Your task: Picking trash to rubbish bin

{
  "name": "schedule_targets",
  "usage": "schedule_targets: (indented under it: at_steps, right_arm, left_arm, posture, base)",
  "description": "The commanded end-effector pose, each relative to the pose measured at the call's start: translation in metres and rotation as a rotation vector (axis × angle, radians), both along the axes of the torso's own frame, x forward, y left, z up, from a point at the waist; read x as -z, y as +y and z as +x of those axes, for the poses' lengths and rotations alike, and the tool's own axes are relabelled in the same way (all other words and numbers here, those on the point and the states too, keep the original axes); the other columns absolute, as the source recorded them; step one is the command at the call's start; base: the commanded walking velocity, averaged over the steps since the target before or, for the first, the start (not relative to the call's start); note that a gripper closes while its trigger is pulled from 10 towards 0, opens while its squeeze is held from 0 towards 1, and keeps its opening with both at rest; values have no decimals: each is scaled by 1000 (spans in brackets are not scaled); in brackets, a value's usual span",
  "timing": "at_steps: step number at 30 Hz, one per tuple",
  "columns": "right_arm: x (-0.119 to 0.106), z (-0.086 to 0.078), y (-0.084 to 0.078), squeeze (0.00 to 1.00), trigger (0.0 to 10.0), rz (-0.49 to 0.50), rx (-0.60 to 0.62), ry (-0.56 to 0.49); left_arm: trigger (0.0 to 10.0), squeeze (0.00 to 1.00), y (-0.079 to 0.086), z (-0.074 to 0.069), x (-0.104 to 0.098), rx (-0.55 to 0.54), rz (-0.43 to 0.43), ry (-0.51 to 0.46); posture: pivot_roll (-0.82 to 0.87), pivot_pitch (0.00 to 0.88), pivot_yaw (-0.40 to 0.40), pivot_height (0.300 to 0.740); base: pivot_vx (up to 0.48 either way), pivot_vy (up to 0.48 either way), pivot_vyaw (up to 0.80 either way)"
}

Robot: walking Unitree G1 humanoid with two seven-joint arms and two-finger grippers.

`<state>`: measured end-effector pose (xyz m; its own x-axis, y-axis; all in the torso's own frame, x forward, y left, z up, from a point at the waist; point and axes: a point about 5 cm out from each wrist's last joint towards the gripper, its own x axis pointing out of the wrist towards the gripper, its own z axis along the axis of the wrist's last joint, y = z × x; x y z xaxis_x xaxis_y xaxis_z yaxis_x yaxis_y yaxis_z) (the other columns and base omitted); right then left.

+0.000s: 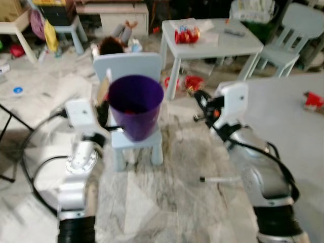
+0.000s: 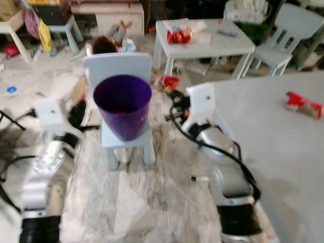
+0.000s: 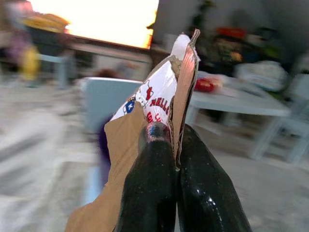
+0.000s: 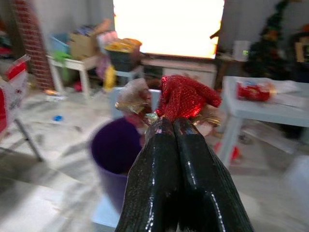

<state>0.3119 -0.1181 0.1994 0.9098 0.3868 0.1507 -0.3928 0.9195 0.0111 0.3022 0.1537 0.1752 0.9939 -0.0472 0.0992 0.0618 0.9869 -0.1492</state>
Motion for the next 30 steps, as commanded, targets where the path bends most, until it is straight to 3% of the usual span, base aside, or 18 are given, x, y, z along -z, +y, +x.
schedule_targets:
  at_steps: [1,7,16,25,30]
  right_arm:
    - [-5,-1,6,0,0,10,-22,-18]
    - [-5,-1,7,0,0,6,-25,-19]
    - [-5,-1,8,0,0,5,-32,-20]
    - [-5,-2,8,0,0,0,-34,-21]
    - [-5,-2,8,0,0,3,-33,-20]
  left_arm:
    - [0,0,8,0,-2,-21,13,-6]
    - [0,0,8,0,-2,-19,11,-3]
    - [0,0,7,1,-1,-17,11,0]
    - [0,0,7,1,0,-15,10,3]
    - [0,0,6,1,0,-14,10,5]
  posture:
    - [79,125,-101,740]
    - [78,126,-102,740]
    - [78,127,-102,740]
    - [78,127,-104,740]
    - [79,126,-103,740]
  base:
    - [469,0,0]
    - [469,0,0]
    - [469,0,460]
    - [470,0,0]
    - [468,0,590]
